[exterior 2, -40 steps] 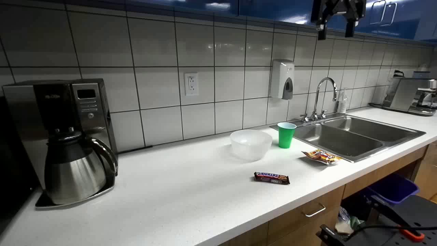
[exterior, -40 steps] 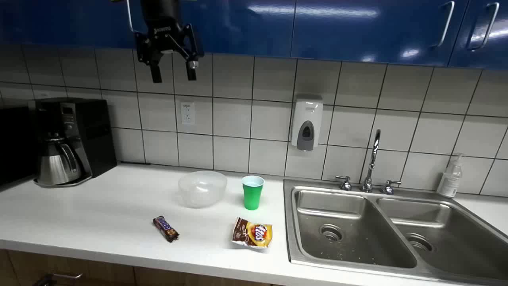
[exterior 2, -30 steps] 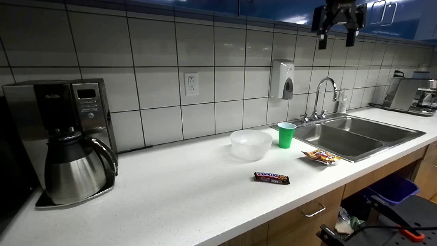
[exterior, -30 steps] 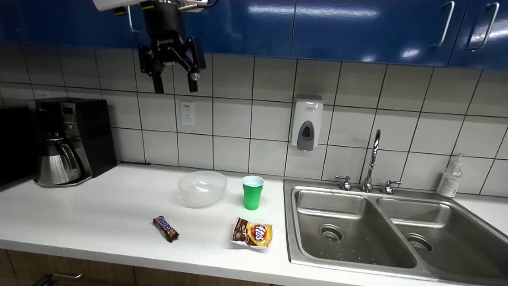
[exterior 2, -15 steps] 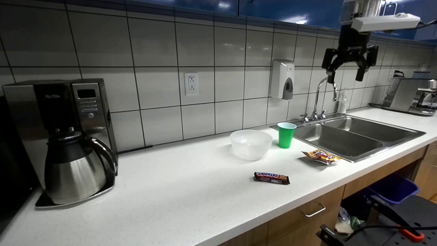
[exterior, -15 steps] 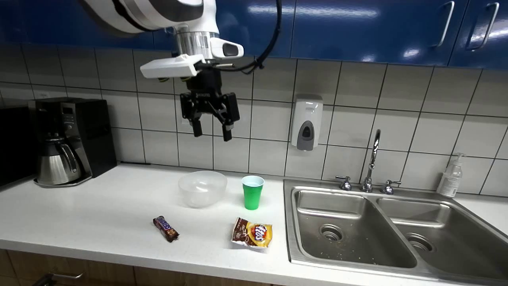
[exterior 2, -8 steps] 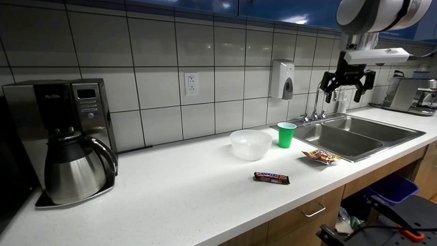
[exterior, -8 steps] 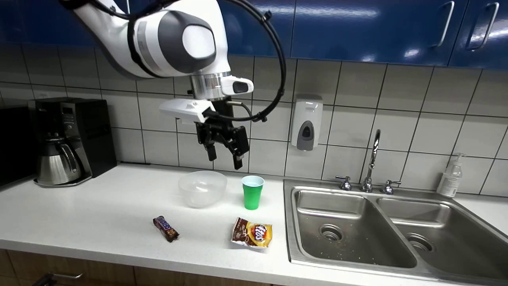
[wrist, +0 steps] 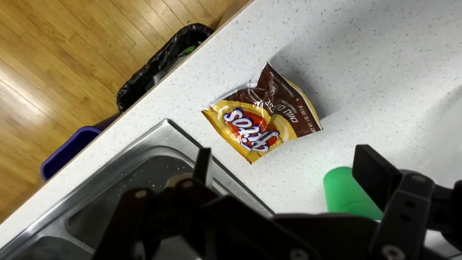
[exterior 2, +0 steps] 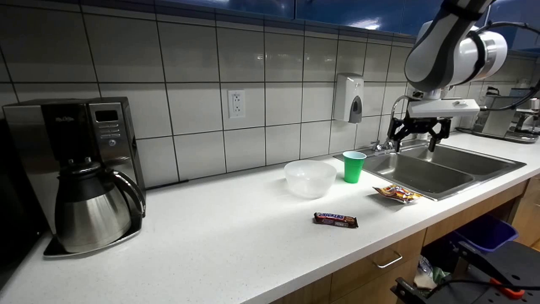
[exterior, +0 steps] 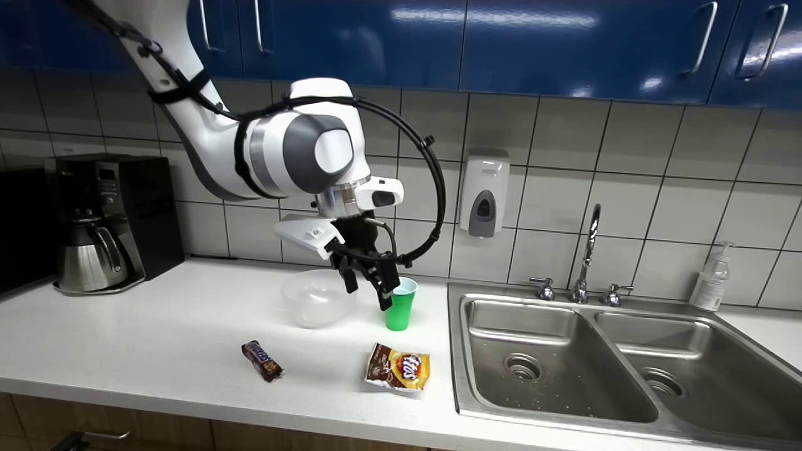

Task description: Put the right packet in the bowl

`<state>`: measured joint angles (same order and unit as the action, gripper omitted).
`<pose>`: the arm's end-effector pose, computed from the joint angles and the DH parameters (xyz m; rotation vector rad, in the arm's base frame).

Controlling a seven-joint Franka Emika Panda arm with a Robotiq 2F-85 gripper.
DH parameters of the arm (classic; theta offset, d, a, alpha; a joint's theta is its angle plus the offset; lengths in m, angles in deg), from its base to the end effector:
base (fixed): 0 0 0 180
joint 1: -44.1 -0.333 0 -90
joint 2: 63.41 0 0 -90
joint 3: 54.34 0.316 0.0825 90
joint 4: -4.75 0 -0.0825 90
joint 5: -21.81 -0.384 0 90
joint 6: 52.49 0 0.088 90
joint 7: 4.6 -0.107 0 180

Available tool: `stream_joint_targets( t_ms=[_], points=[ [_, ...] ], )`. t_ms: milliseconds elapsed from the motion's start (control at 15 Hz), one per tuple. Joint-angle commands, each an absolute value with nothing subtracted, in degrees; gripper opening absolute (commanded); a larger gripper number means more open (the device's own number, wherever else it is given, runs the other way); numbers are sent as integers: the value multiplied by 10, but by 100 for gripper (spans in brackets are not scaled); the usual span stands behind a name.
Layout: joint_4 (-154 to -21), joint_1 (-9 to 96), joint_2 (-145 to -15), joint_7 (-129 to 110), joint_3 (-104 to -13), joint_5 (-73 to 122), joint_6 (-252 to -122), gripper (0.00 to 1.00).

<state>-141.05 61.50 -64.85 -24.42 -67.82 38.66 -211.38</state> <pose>0.4130 -0.2326 0.2808 2.8293 -0.9068 0.2790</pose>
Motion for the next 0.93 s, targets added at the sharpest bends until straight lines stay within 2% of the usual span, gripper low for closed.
stream_joint_targets(
  t_ms=[0,533,867],
  points=[
    [-1372,598,-719,-319,-704,442,-2143,100],
    [-1302,504,-845,-371,-797,439,-2163,100],
    [-1270,462,-909,-368,-821,390,-2176,100]
  ],
)
